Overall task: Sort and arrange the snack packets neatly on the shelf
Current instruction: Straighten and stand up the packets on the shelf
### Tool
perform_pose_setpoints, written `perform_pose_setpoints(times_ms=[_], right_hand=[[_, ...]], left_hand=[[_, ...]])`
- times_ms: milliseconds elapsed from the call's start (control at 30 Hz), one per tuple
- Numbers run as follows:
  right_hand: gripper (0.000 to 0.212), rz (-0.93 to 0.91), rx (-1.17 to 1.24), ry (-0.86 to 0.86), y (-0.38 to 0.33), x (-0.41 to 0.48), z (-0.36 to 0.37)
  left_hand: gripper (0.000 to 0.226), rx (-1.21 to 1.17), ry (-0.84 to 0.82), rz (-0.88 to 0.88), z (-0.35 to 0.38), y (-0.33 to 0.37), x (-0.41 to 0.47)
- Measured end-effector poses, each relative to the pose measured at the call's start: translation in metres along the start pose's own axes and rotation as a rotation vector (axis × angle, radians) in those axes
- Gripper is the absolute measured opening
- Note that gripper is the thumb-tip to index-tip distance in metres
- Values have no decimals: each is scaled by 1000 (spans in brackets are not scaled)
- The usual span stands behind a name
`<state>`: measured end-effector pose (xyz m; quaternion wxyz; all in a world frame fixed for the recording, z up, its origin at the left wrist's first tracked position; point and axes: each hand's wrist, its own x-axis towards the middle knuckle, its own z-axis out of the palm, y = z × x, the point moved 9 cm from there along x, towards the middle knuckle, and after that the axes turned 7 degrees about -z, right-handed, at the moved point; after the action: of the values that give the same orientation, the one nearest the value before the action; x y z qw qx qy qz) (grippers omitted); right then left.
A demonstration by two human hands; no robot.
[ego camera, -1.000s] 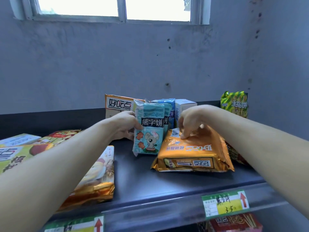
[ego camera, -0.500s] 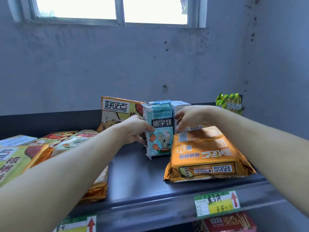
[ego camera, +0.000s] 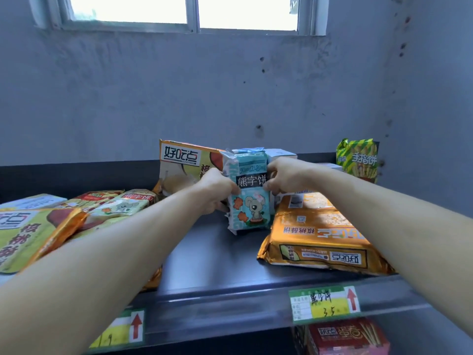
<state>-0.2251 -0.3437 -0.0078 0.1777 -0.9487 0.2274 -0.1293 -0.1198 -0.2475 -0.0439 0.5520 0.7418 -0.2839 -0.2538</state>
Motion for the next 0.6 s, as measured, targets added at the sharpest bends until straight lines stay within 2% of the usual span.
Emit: perform_pose_setpoints(times_ms=[233, 400, 600], right_hand=[[22, -6, 22, 0, 2, -12, -3], [30, -11, 7, 9, 8, -22, -7], [27, -11, -4, 58, 20, -28, -21]], left_hand=[[26, 31, 0, 31, 9, 2, -8], [29, 46, 6, 18, 13, 3, -12], [19, 33, 18, 21, 17, 3, -12]])
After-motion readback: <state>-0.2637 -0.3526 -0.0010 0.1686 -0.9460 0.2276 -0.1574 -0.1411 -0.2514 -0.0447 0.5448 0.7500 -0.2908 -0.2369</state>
